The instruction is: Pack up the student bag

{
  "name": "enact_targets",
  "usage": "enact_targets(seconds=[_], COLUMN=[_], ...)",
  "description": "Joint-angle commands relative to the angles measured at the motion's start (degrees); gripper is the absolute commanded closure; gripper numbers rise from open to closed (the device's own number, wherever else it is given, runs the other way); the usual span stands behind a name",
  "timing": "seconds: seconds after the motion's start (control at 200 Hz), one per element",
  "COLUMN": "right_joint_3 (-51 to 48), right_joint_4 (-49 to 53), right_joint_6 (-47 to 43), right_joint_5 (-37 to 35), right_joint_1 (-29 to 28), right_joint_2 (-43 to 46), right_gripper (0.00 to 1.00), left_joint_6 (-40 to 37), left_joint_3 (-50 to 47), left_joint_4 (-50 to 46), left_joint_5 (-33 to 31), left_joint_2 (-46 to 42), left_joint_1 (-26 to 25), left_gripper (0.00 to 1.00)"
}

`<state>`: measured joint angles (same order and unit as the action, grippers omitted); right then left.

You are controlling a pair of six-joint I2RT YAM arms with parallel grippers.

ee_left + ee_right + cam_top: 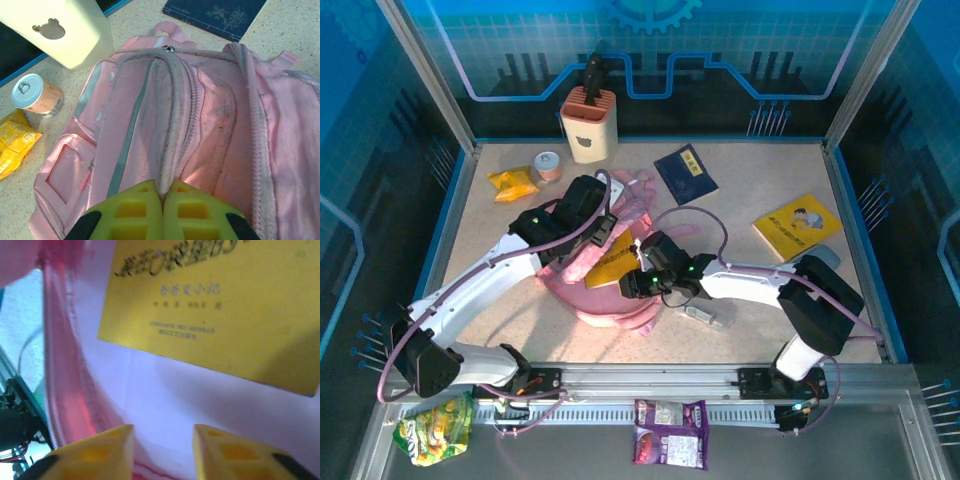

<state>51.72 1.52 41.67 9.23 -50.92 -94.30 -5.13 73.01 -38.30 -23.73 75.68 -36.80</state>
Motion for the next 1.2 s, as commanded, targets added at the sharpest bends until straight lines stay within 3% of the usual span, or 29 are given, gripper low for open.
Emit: enact_targets(seconds=[0.0, 0.145, 0.385, 0.525, 0.69, 0.961, 1.026, 1.126, 1.196], right_joint_3=[2.43, 5.51, 10.18, 7.57, 0.05, -5.32, -6.03, -5.94, -5.86], right_joint_4=[-0.74, -4.80, -9.87, -10.56, -8.74, 7.30, 9.87, 14.82, 18.34], right_joint_6=[-1.19, -4.86, -8.03, -9.52, -10.87, -9.38, -9.40, -10.46, -10.81], right_joint_5=[-4.08, -9.74, -7.54, -4.01, -1.91, -5.73, -7.15, -9.40, -12.26], right_joint_1=[-0.16, 1.14, 3.65, 3.59, 3.32, 8.25, 10.65, 14.51, 17.40], right_joint_2=[-3.21, -5.34, -9.09, -6.69, 3.86, 19.35, 22.51, 26.76, 29.27], right_gripper=[0.71, 0.82, 0.85, 0.80, 0.68, 0.48, 0.42, 0.33, 0.26], left_joint_6=[-1.28, -1.21, -1.45, -1.58, -0.15, 7.82, 10.70, 15.68, 19.74], left_joint_3=[1.63, 1.29, 0.65, 0.25, -0.50, -4.54, -5.72, -7.08, -8.97], left_joint_4=[4.84, 4.70, 4.81, 4.58, 3.22, 0.69, 0.78, 1.92, 4.76], left_joint_5=[0.23, 0.35, -0.28, -0.74, -1.34, 1.00, 3.16, 7.54, 12.17], left_joint_2=[-2.38, -2.73, -3.59, -3.61, -3.22, -2.96, -2.91, -3.34, -4.38], left_joint_1=[0.43, 0.42, 0.51, 0.68, 1.02, 1.09, 1.03, 0.98, 0.80], left_gripper=[1.00, 1.00, 1.00, 1.00, 1.00, 1.00, 0.85, 0.75, 0.59])
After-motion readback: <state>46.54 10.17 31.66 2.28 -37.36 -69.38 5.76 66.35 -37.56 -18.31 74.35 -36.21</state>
